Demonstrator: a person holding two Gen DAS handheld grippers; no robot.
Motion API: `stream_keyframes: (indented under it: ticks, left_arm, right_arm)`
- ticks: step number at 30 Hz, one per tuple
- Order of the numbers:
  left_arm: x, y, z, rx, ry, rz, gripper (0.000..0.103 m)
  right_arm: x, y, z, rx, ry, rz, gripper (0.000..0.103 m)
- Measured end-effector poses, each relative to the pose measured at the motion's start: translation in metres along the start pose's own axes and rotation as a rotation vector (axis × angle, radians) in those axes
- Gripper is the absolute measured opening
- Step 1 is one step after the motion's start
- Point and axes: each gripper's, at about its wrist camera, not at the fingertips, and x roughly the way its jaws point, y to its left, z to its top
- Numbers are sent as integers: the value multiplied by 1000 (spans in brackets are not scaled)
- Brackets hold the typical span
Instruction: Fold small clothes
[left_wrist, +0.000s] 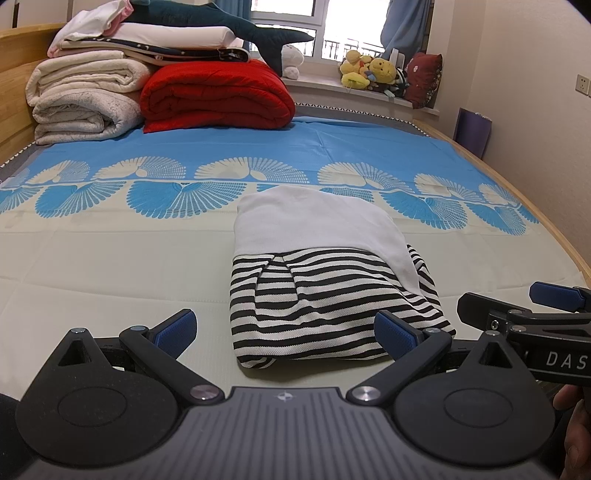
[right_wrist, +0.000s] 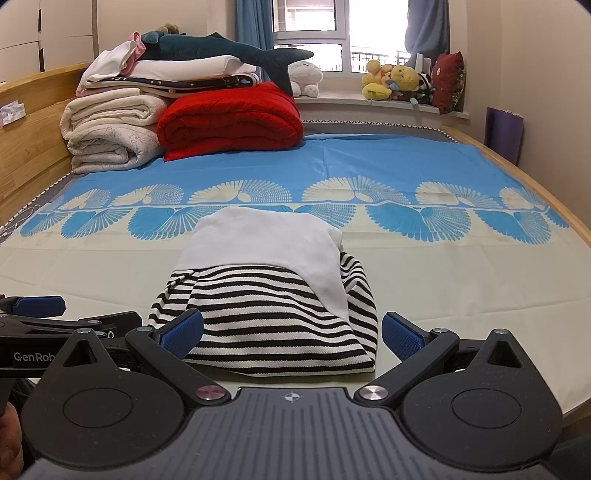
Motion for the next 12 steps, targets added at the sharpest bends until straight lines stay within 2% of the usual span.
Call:
stream_keyframes:
  ticks: [12]
  left_arm:
    - [0,0,0,0,1,1,102]
  right_arm:
    - [0,1,-1,2,1,-1,102]
